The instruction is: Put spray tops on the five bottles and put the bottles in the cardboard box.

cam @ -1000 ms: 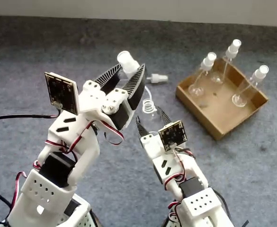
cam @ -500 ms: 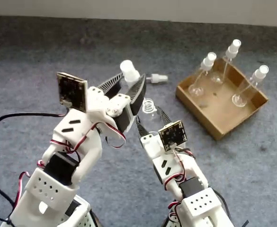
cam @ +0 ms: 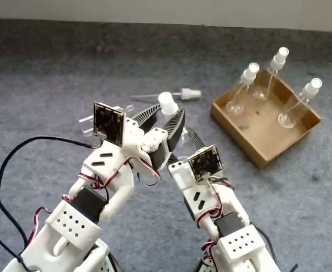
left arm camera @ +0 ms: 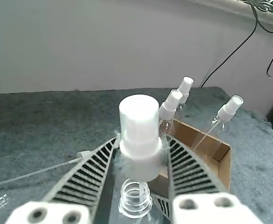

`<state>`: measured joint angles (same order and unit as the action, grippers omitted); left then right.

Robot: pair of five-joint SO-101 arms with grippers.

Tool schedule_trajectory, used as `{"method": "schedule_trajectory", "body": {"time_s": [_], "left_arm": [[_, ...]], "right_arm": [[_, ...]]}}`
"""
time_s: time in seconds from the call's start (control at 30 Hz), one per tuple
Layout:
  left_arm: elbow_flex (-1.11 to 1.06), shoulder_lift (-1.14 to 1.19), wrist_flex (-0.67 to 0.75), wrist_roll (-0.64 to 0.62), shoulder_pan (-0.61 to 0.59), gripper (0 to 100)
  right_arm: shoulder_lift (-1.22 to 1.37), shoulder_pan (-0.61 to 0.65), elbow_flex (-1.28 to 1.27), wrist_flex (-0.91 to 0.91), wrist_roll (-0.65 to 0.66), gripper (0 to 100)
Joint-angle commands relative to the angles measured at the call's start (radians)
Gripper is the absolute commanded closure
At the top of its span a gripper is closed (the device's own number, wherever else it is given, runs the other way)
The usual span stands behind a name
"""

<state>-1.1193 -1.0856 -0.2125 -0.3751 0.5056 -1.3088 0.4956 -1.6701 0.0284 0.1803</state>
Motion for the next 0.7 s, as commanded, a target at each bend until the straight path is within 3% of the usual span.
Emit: {"method": "schedule_trajectory", "body": {"time_s": [0.0, 0.67], "left_arm": [[0.004, -0.007, 0.023, -0.006, 0.048, 100], [-0.074, -0.007, 0.026, -0.008, 0.01, 100]], "right_arm": [[-0.012, 0.001, -0.151, -0.007, 0.106, 91.9], [-0.013, 0.002, -0.154, -0.035, 0.115, 91.9]]}}
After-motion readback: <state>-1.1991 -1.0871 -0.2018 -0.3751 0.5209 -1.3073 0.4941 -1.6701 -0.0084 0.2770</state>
